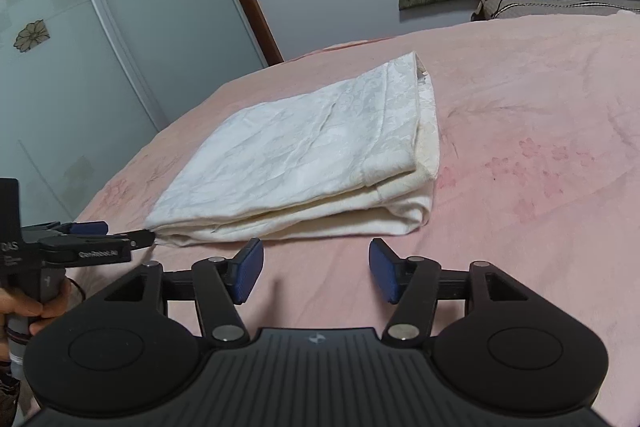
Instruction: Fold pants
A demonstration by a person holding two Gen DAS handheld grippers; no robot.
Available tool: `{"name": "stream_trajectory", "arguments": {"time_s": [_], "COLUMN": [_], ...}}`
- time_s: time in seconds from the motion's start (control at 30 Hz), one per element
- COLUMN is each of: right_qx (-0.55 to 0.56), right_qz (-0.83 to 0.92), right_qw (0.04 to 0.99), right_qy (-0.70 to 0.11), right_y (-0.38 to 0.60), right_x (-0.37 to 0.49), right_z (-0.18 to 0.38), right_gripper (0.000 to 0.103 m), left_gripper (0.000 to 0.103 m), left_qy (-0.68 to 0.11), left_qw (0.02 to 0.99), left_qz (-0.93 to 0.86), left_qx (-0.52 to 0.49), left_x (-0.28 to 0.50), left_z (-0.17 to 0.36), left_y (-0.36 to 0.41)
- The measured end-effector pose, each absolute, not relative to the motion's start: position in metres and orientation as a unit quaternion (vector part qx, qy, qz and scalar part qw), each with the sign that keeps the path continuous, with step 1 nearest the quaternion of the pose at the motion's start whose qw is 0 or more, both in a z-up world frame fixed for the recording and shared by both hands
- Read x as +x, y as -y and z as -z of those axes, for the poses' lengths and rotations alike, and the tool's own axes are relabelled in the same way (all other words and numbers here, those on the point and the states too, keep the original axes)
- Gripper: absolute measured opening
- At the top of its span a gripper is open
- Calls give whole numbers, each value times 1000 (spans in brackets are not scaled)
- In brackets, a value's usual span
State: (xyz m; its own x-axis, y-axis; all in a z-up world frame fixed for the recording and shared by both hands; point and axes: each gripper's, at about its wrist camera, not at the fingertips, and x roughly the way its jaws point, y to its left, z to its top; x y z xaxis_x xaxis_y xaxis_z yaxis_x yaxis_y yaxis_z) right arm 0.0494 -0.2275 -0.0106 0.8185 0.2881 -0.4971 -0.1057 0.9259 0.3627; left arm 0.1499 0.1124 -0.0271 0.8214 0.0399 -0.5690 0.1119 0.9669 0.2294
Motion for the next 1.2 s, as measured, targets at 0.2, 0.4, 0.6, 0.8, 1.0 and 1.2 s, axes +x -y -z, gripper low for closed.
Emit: {"name": "stream_trajectory", "arguments": {"time_s": [0.2,0.4,0.6,0.8,1.0,1.2], "right_qx": [134,105,81,80,29,26], "right_qz": [-123,-111,-67,-22,11,19], "right_qw": [941,943,946,941,941,949], "right_qy": [-285,-296,-305,-327,-337,-315], "right_y": [208,193,186,187,174,172], "right_x": [37,32,31,37,39,30], "right_z": [8,9,10,17,36,42], "right_gripper": [68,83,97,98,103,103], "left_gripper": [88,88,89,89,90,91], "left_qy": [-298,-329,-341,-345,-354,-343], "left_qw": [947,940,936,935,932,937], "left_qz": [31,36,44,56,73,60], "left_qx": [114,82,78,64,33,31], "left_x": [136,132,124,117,110,107], "left_z": [16,23,28,29,35,41], "left_y": [-107,-106,-98,-92,-87,-80]}}
